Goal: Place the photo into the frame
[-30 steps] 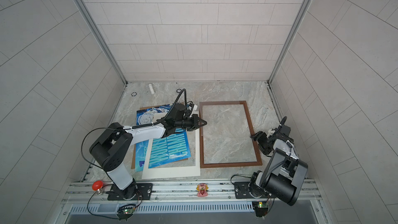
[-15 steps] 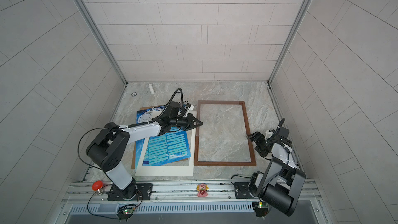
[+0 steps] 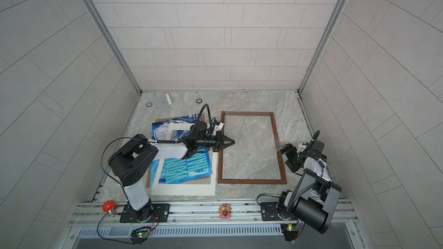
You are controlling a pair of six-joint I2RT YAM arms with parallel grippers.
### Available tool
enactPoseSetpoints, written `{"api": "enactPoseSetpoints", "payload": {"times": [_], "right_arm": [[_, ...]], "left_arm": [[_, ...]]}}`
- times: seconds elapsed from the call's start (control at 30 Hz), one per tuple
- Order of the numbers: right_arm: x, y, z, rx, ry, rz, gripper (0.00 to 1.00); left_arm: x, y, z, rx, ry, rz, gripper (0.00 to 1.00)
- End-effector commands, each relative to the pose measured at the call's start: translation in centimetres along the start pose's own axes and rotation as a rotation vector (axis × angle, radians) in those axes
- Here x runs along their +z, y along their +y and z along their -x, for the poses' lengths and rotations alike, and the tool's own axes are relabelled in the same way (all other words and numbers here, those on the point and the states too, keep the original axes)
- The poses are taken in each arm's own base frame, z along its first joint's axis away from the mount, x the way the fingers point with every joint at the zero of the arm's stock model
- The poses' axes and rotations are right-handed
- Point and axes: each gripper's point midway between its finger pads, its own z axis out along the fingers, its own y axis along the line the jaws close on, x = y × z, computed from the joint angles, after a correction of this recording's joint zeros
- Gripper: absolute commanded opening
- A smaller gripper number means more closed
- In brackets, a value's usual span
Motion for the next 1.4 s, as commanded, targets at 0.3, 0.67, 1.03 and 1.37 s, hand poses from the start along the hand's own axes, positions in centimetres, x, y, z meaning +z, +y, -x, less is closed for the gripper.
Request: {"api": "enactPoseSetpoints", "payload": {"times": [0.3, 0.67, 1.03, 1.37], "right_arm": [[-1.3, 0.0, 2.0, 0.017, -0.139, 0.020, 0.84], [-0.1, -1.9, 1.8, 0.057, -0.116, -0.010, 0.83], [0.5, -2.0, 3.7, 0.169, -0.127, 0.083, 0.83], [-0.2, -3.3, 4.6, 0.267, -0.177, 0.136, 0.80]], "left_arm": [[-1.5, 1.7, -1.3, 0.175, 0.044, 0.181, 0.00], [-0.9, -1.5, -0.7, 0.173, 0.027, 0.039, 0.00], [0.5, -18.5, 5.3, 0.430, -0.024, -0.131, 0.00], [-0.2, -33.3, 7.8, 0.667, -0.064, -0.497, 0.00]]}}
